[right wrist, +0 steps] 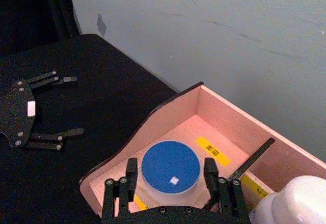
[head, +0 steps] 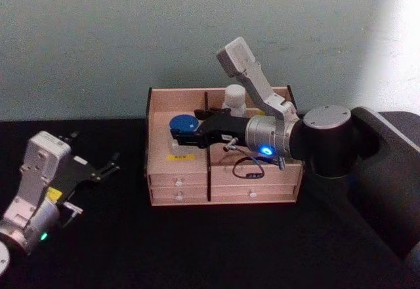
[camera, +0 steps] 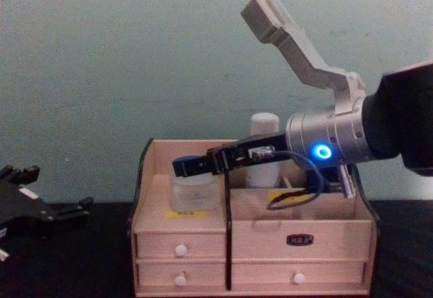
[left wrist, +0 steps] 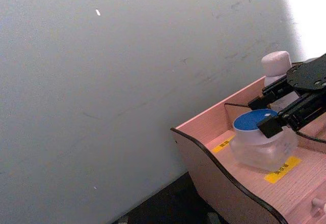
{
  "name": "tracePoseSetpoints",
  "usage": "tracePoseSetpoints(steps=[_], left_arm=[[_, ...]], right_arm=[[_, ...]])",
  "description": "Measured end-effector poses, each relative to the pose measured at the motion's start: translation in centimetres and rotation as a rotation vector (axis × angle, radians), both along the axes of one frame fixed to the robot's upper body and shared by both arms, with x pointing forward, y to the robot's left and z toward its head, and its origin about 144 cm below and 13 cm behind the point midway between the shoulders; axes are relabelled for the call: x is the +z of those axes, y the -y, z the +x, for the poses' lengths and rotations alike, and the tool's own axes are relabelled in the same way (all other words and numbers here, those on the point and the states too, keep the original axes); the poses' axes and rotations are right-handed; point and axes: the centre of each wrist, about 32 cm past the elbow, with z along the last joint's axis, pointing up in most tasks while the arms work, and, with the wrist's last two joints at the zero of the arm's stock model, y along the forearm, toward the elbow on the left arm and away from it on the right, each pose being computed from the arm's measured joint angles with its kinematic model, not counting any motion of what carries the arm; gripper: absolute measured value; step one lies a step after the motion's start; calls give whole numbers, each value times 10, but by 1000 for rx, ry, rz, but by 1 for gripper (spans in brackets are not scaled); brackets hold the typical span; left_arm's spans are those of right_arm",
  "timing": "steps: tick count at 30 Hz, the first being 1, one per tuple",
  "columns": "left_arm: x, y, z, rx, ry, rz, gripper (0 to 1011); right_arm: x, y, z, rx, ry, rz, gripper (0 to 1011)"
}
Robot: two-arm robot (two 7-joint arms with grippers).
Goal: Pick up the facial cleanser and watermelon frost from the table and place them into the tiered storage box.
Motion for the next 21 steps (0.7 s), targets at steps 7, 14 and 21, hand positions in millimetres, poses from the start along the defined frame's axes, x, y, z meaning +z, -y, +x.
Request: tracePoseSetpoints(steps=[7,14,21], left_arm=[[0,0,0,0,0,0,1001],[0,0,0,0,0,0,1001],[0,0,0,0,0,0,1001]], right_arm=[[0,0,0,1,0,1,984],[0,0,0,1,0,2,1002],[0,0,0,1,1,2,1003]])
